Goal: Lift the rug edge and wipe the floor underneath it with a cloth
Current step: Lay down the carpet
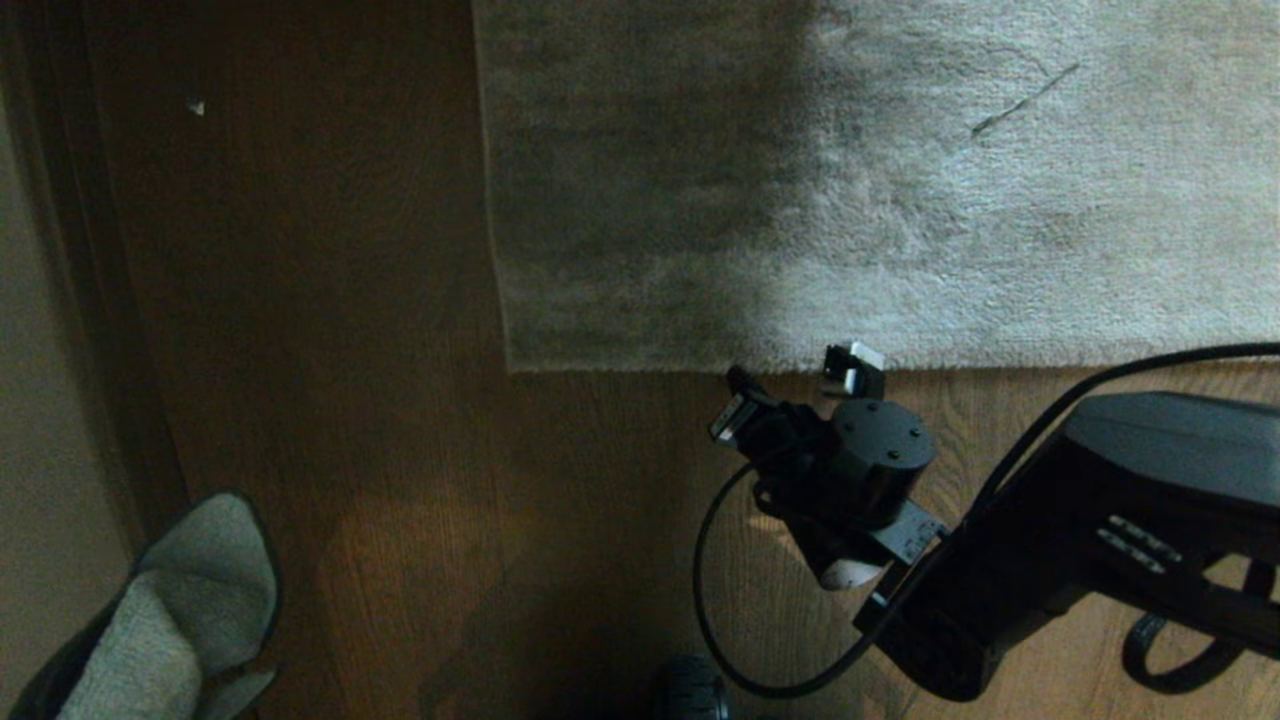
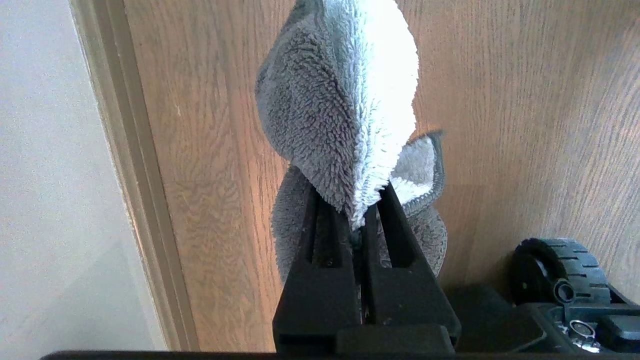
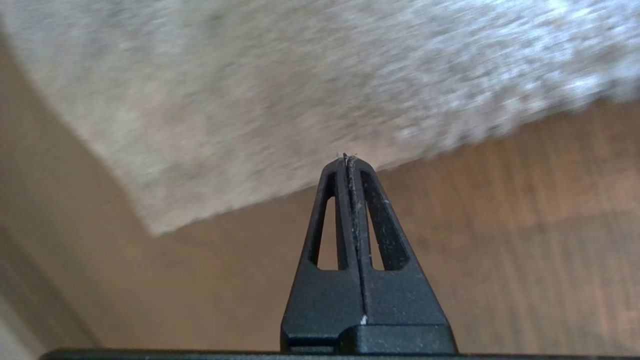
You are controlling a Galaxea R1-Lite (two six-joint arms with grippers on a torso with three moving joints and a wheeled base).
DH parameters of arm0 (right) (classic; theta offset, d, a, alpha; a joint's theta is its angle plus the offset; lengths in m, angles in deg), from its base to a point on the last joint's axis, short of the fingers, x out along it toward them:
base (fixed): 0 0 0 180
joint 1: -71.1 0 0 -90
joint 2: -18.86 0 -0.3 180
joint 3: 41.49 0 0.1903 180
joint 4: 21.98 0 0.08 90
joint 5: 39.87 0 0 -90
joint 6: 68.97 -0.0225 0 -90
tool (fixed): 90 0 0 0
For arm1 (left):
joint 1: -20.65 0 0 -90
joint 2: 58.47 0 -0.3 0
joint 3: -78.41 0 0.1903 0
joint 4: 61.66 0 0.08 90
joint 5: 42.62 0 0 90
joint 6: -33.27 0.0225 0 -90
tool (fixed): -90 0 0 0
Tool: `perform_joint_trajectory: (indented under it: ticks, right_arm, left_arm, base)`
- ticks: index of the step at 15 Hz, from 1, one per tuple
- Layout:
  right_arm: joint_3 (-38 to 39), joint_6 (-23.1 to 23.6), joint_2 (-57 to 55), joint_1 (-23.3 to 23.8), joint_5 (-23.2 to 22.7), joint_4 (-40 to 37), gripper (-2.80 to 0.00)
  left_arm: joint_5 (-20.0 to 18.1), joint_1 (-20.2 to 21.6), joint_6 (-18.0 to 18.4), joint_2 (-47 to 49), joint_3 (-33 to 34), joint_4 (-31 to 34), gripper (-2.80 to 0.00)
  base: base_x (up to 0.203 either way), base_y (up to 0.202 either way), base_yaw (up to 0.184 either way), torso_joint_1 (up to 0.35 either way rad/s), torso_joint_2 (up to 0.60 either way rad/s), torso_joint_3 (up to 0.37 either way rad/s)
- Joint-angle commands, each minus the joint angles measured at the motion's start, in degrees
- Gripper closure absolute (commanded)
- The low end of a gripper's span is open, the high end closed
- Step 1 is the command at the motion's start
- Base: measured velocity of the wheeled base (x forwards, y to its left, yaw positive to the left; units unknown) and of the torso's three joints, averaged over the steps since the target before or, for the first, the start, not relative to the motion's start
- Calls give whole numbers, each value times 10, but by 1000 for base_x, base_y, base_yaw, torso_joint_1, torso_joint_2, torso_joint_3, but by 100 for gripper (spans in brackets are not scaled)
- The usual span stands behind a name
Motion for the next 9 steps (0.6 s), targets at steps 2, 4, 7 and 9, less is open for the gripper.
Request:
perform_joint_trajectory:
  ticks: [2,4,7,9]
  right_arm:
    - [-1,-1,1,32,2,27,0]
    - [-3,0,9,57,1,27,0]
    - [-3,-2,5,77,1,27,0]
    - [-11,-3,-6,77,1,27,0]
  left_arm:
    - [0,0,0,0,1,0,0]
    - [0,0,0,0,0,0,0]
    - [0,0,0,0,0,0,0]
    - [0,1,0,0,0,0,0]
  base:
    - [0,0,0,0,0,0]
    - [0,0,0,0,0,0]
    - [0,0,0,0,0,0]
    - [0,0,0,0,0,0]
